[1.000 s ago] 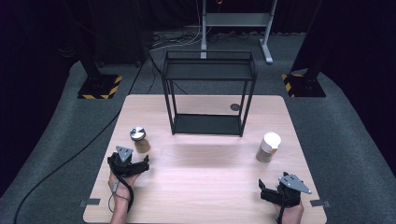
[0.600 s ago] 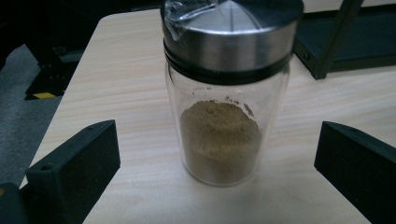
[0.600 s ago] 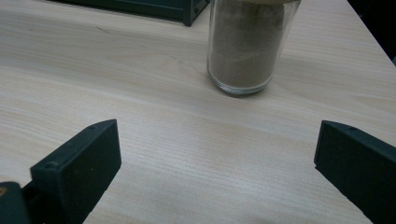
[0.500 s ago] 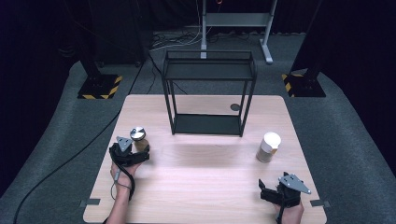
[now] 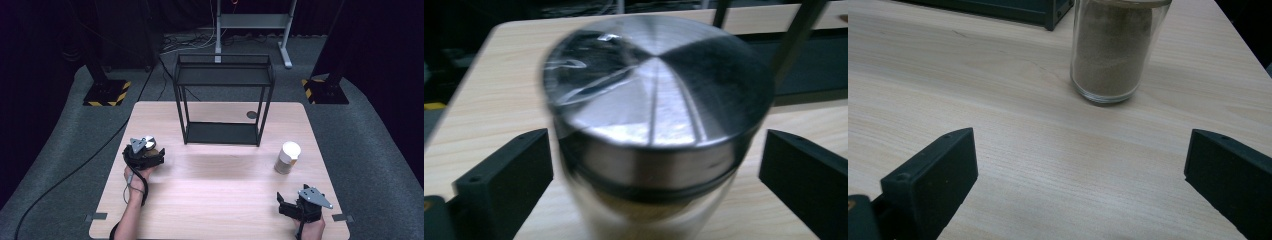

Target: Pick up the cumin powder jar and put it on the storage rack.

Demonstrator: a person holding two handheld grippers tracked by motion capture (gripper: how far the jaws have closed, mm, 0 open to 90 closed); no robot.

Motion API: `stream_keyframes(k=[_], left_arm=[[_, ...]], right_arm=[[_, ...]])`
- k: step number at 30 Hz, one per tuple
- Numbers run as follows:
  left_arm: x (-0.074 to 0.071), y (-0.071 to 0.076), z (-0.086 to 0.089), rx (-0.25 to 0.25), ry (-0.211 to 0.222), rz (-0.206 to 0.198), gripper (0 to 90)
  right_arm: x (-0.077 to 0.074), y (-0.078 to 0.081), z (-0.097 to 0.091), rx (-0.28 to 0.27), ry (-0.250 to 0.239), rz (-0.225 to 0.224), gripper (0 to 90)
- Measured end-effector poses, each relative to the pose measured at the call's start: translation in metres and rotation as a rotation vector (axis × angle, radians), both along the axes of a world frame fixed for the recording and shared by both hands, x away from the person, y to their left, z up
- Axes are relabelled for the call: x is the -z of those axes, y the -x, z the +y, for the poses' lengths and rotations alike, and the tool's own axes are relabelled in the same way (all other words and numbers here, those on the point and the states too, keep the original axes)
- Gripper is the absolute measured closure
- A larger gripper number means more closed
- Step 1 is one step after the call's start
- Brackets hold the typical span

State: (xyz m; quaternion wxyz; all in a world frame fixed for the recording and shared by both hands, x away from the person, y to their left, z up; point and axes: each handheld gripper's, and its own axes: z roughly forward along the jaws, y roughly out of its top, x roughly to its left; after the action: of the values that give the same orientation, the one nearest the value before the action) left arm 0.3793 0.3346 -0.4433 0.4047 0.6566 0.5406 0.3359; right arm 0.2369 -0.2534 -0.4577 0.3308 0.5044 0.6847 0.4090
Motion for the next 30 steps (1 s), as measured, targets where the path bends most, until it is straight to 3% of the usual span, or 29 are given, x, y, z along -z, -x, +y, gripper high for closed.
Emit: stream_keyframes(k=[1, 2, 18, 25, 30], left_arm=[[0.001, 0.001, 0.001, -0.001, 0.004, -0.008, 28.7], [-0.001, 0.000, 0.000, -0.002, 0.005, -0.001, 30.3], [-0.004, 0.014, 0.008, 0.033, 0.016, 0.001, 30.4], [-0.011, 0.029, 0.006, 0.084, -0.016, 0.000, 30.4], [-0.017, 0.042, 0.006, 0.114, -0.013, -0.010, 30.4]], right_arm=[[0.000, 0.000, 0.000, 0.001, -0.002, 0.000, 0.0], [0.000, 0.000, -0.001, -0.002, -0.004, 0.000, 0.0], [0.001, 0.001, -0.002, -0.003, -0.012, -0.005, 0.0], [0.000, 0.000, -0.001, -0.002, -0.006, -0.002, 0.0], [0.001, 0.000, -0.002, -0.004, -0.009, -0.002, 0.0]])
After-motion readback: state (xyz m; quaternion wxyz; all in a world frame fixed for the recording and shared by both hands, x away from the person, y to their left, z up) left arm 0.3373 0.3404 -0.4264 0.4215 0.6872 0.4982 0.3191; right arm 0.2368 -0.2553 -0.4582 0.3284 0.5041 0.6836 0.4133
